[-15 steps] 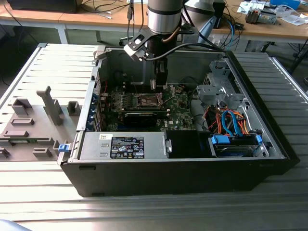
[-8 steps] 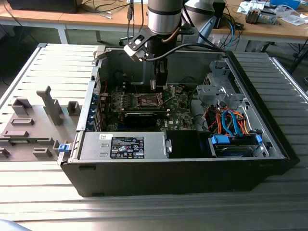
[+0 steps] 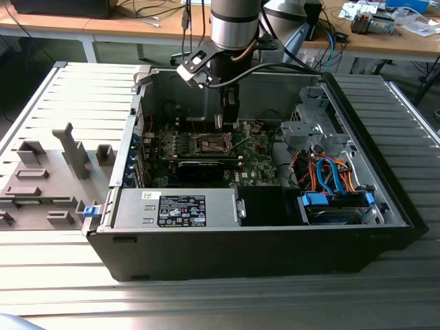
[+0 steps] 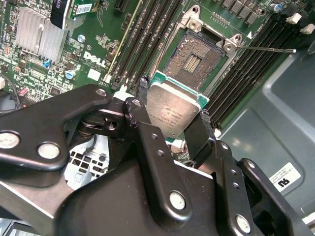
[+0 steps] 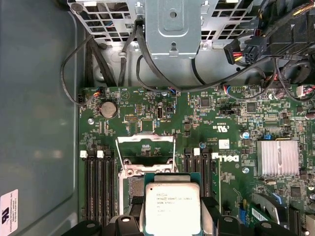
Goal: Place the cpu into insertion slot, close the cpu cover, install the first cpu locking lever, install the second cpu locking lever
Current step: 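Place the cpu into insertion slot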
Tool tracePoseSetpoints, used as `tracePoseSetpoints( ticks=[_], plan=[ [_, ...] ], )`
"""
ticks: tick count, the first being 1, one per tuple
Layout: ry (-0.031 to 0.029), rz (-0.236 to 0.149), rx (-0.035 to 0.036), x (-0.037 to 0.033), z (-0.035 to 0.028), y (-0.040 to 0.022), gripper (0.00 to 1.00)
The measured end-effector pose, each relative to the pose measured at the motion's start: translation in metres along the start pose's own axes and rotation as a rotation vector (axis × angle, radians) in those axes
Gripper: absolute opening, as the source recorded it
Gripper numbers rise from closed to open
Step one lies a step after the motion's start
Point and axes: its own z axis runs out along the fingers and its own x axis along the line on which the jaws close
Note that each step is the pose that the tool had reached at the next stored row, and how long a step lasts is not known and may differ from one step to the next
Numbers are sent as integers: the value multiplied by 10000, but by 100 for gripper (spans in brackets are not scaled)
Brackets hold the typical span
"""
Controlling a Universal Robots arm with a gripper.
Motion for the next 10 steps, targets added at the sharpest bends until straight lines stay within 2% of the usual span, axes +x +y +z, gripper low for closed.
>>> tracePoseSetpoints(
  ticks=[10],
  plan=[
    [0, 0, 0, 0, 44, -1, 54]
  ],
)
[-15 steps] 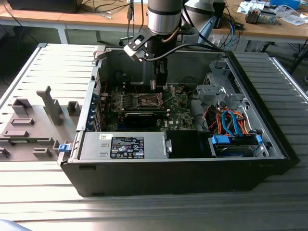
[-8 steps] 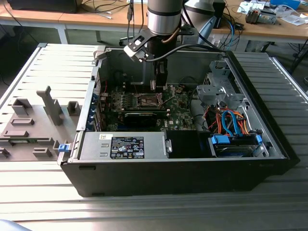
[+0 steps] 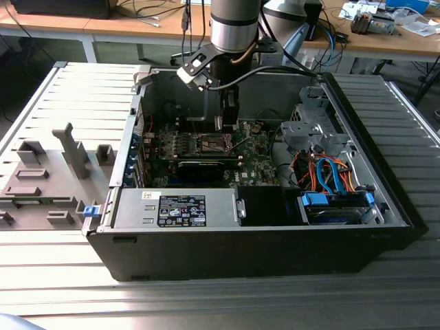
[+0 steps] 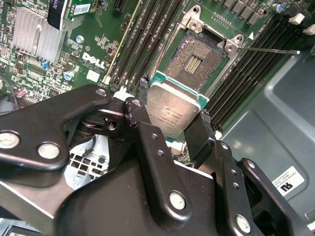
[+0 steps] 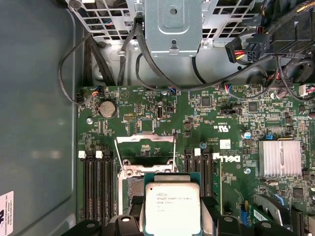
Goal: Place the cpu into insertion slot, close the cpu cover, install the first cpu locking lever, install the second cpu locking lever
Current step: 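Place the cpu into insertion slot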
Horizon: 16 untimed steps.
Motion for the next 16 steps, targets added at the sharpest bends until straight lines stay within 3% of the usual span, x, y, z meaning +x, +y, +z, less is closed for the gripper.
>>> tracePoseSetpoints(
  ticks=[3, 13, 15, 16],
  plan=[
    [0, 0, 0, 0, 53, -2, 54],
    [0, 0, 0, 0, 74, -3, 54],
    [0, 0, 0, 0, 133, -8, 54],
    [0, 0, 0, 0, 133, -8, 54]
  ],
)
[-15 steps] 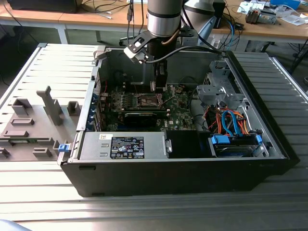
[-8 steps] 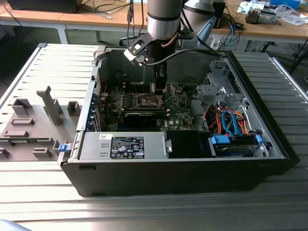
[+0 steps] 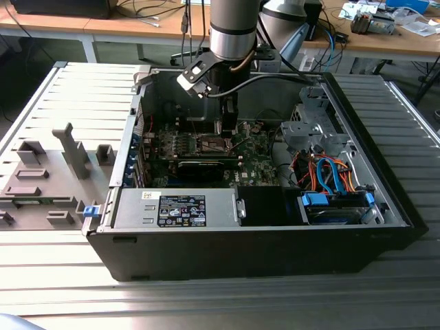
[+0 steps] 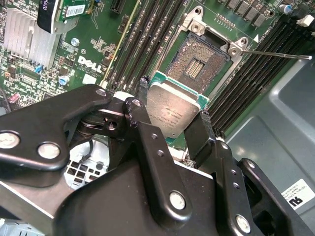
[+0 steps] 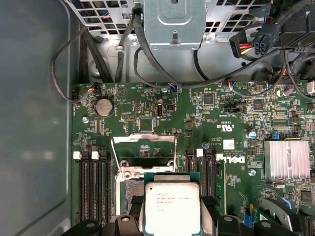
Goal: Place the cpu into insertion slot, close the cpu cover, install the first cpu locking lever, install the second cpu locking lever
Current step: 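Place the cpu into insertion slot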
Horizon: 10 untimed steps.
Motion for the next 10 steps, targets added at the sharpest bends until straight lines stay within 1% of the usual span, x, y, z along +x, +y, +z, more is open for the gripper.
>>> tracePoseSetpoints(
  ticks=[6, 7, 8, 10],
  plan=[
    [0, -1, 0, 8, 0, -13, 54],
    [0, 0, 0, 10, 8, -21, 54],
    [1, 0, -1, 11, 37, -23, 54],
    [0, 0, 0, 11, 39, -23, 54]
  ],
)
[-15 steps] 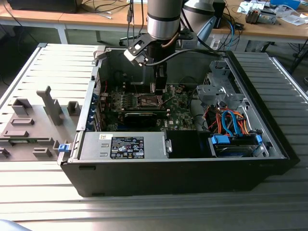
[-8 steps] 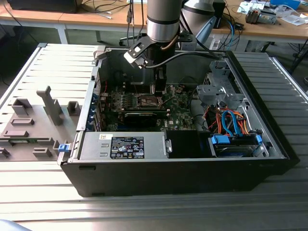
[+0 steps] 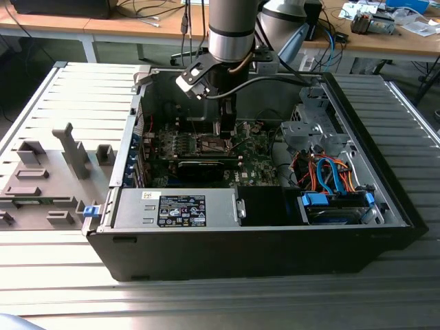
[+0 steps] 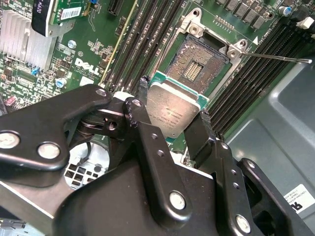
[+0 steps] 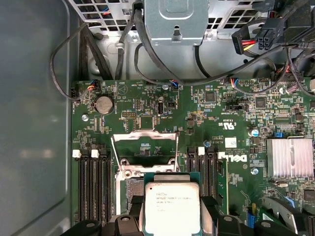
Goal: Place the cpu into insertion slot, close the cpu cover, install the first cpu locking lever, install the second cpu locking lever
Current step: 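Place the cpu into insertion slot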
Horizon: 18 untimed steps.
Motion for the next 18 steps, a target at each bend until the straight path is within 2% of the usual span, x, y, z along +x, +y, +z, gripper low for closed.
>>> tracePoseSetpoints(
  ticks=[18],
  plan=[
    [-1, 0, 1, 0, 43, -1, 54]
  ],
)
